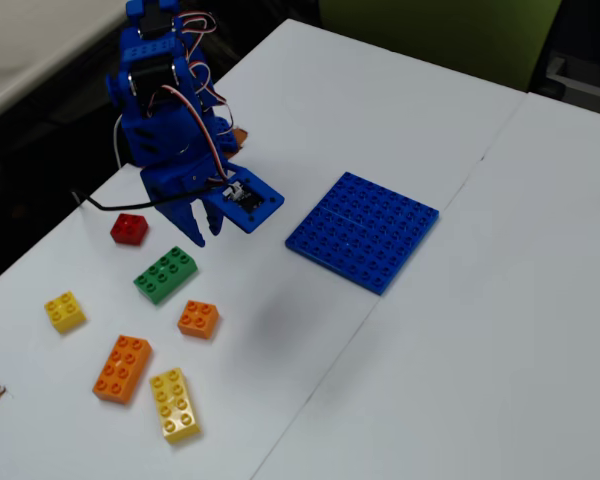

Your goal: Pick up the 2x2 orange block and go up the 8x8 blue block.

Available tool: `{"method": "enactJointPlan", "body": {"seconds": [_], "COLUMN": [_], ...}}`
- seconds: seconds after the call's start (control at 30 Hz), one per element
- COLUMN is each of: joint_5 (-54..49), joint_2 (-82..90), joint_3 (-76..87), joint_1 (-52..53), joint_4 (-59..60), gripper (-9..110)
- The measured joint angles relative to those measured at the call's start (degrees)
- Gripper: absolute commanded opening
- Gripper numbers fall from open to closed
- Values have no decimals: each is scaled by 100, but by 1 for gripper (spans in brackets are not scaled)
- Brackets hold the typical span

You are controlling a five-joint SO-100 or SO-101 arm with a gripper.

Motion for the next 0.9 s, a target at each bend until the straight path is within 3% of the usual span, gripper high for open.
{"method": "enactJointPlan", "body": {"seconds": [0.3, 0.9], "joint_5": [-1723, -2408], "joint_2": [-1310, -2188], "joint_3": [-422, -606], "joint_1": [343, 773], "joint_4": [-896, -1239], "gripper": [16, 21]}}
